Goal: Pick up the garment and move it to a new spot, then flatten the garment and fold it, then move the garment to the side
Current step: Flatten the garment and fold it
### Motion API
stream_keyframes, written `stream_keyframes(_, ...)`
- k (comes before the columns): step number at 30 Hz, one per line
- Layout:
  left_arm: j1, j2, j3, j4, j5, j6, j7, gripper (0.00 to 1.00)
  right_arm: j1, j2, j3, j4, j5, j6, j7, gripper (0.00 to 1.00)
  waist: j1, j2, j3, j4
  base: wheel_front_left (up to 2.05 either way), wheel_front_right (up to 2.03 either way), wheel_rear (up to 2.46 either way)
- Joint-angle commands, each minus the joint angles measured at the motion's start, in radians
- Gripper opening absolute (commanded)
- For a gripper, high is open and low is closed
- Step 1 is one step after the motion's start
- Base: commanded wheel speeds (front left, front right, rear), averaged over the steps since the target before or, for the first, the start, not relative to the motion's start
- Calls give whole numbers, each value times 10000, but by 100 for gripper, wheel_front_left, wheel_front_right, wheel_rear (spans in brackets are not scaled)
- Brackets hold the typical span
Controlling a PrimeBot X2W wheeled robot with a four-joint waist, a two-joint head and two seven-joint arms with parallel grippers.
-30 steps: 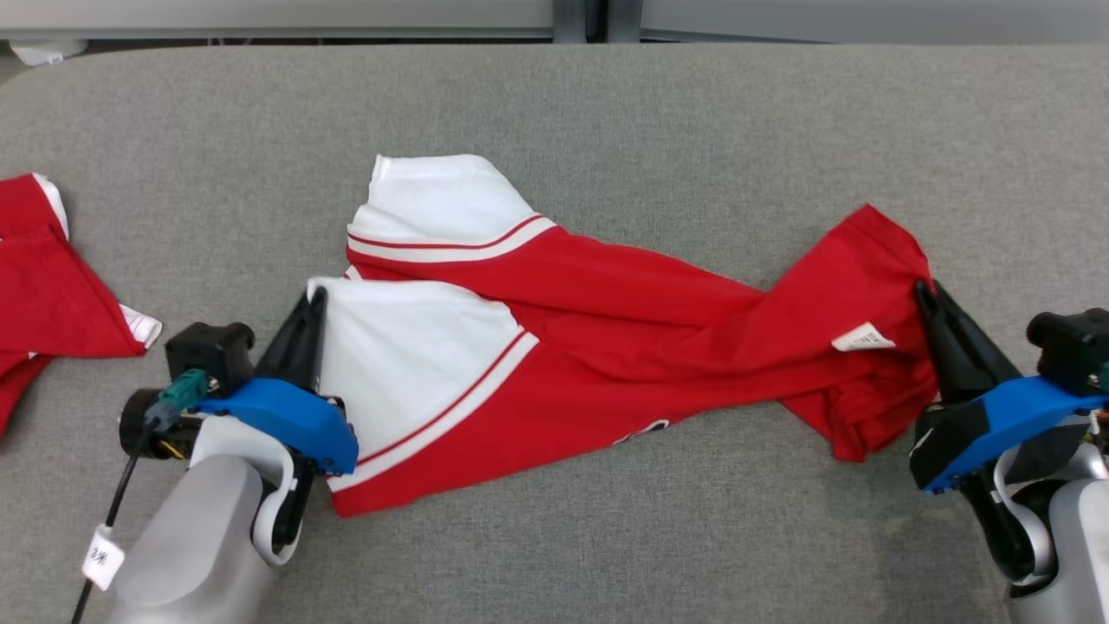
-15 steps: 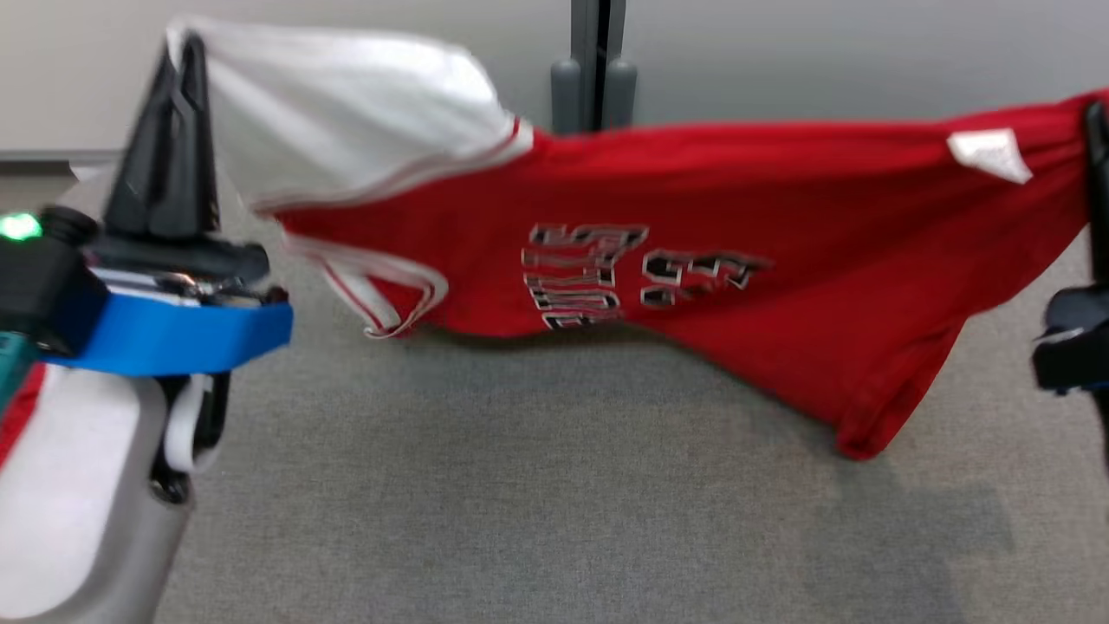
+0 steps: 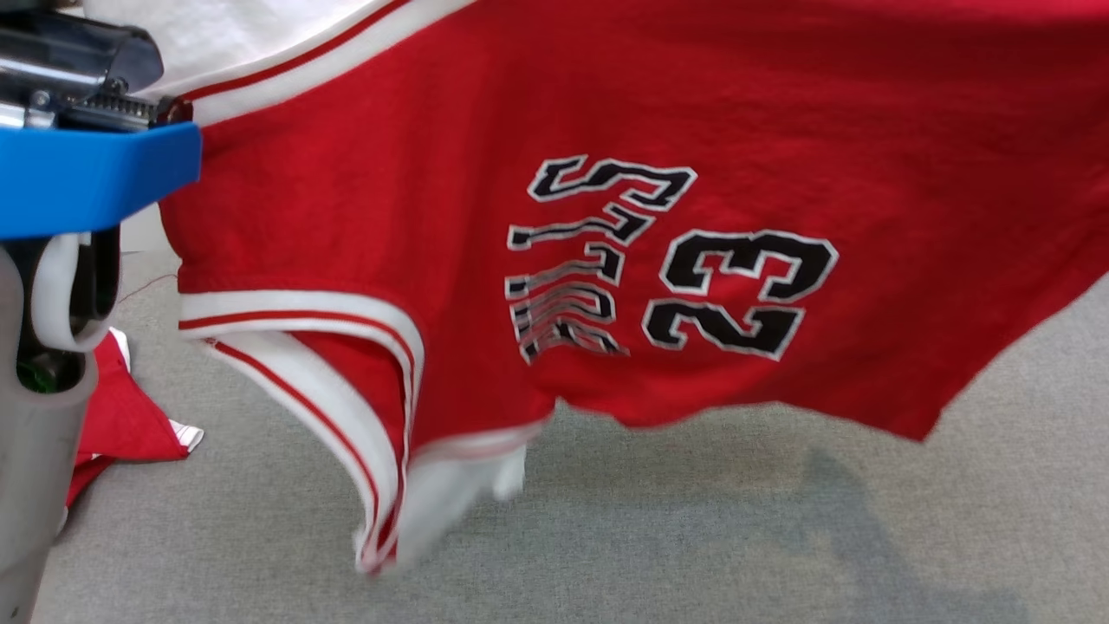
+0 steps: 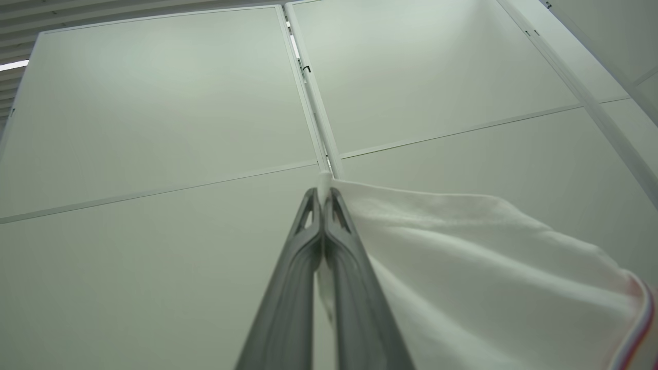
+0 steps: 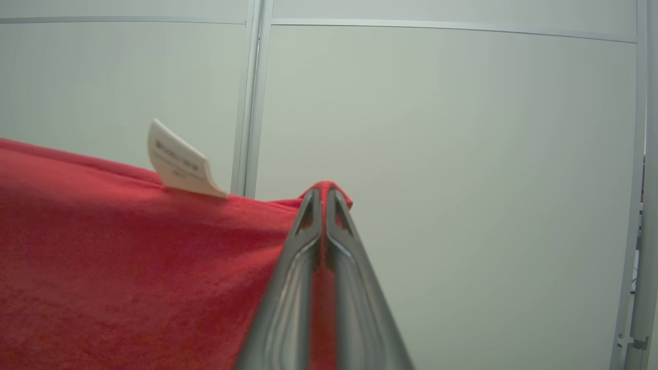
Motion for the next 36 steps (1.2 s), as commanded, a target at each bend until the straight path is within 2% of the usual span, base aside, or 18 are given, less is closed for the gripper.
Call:
stream_keyframes(1, -192, -58, -46, 165, -80, -55, 92, 0, -253, -114, -14, 153, 71, 1, 70, 0, 2, 1, 15, -29, 0, 0, 0)
stream_keyframes(8, -627, -614, -447, 1483, -644, -399, 359, 0, -1011, -255, 405, 1424, 456, 1, -85, 0, 2, 1, 529, -47, 0, 0, 0)
stream_keyframes(12, -1143, -1024, -657, 2971, -858, -755, 160, 0, -1854, -110, 798, 2438, 498, 1, -421, 0, 2, 1, 1033, -44, 0, 0, 0)
stream_keyframes(17, -2521, -1488, -617, 5235, -944, -1119, -525, 0, -3521, 208, 1281, 4153, 647, 1, -1203, 0, 2, 1, 1491, -128, 0, 0, 0)
stream_keyframes(20, -3217, -1586, -540, 6045, -864, -1194, -907, 0, -4232, 356, 1453, 4862, 629, 1, -1546, 0, 2, 1, 1589, -148, 0, 0, 0)
stream_keyframes(26, -4454, -1977, -506, 8572, -922, -1458, -1493, 0, -5780, 636, 2048, 7282, 442, 1, -2556, 0, 2, 1, 1811, -60, 0, 0, 0)
stream_keyframes(31, -4110, -2625, -651, 10675, -1265, -1814, -1553, 0, -6154, 751, 2897, 9506, 460, 1, -3262, 0, 2, 1, 2195, 153, 0, 0, 0)
stream_keyframes(36, -3185, -3225, -585, 12587, -1759, -2096, -1705, 0, -5677, 1161, 3621, 11596, 670, 1, -3866, 0, 2, 1, 2617, 182, 0, 0, 0)
